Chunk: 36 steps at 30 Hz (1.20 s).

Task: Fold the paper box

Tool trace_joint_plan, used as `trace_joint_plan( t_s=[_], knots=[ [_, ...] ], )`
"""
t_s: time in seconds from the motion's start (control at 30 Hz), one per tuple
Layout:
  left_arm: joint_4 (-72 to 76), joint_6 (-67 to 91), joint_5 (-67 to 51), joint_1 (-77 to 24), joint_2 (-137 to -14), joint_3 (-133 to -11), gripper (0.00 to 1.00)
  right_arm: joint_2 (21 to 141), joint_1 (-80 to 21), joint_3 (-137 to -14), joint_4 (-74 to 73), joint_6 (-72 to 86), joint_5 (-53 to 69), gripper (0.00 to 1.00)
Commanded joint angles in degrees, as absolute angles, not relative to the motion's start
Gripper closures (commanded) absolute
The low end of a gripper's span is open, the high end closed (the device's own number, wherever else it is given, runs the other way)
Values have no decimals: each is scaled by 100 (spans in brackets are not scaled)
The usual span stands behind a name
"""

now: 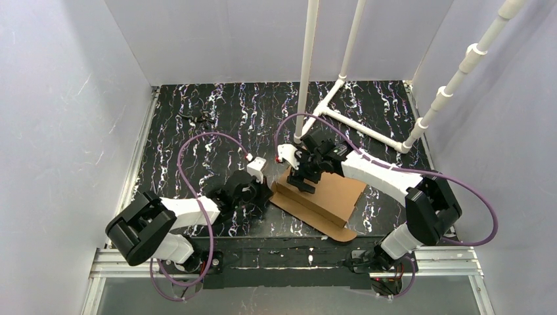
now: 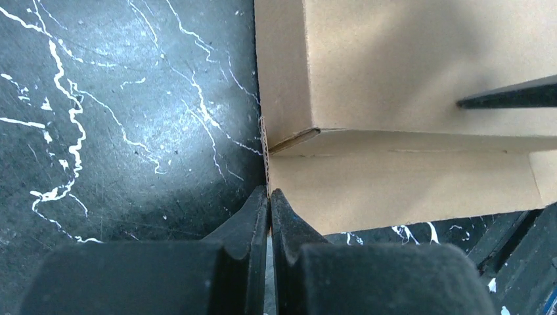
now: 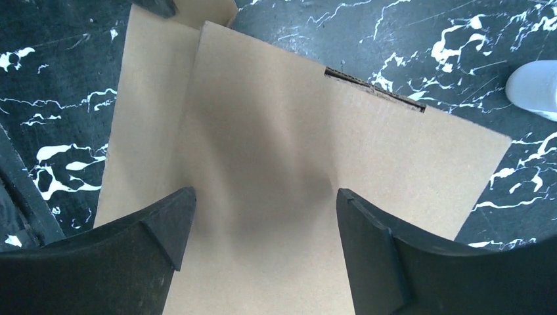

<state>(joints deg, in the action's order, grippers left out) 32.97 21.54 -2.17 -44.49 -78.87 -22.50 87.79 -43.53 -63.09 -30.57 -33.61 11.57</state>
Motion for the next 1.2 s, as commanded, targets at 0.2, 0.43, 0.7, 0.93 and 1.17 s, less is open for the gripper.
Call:
trace_joint_plan(
  t_s=[0.2,0.43,0.7,0.93,1.17],
  knots=[
    [4153,2244,-479,-4479,-7648,-1762,100,8534,-4295,-5866,-2346,-2983,424,25],
    [4458,2148,-607,-4474,-7466,-1468,100,8426,-4164,-5613,-2144,-2910,389,34],
    [4518,2118,-688,-4473,-7411,-1425,100,8543,-4122,-5621,-2176,-2822,525,39],
    [4651,3090,-233,-4465,-7701,-1276,99,8569,-4120,-5613,-2180,-2803,574,39],
    [4782,3412,-132,-4465,-8140,-1459,77,8587,-4121,-5642,-2215,-2773,649,39]
  ],
)
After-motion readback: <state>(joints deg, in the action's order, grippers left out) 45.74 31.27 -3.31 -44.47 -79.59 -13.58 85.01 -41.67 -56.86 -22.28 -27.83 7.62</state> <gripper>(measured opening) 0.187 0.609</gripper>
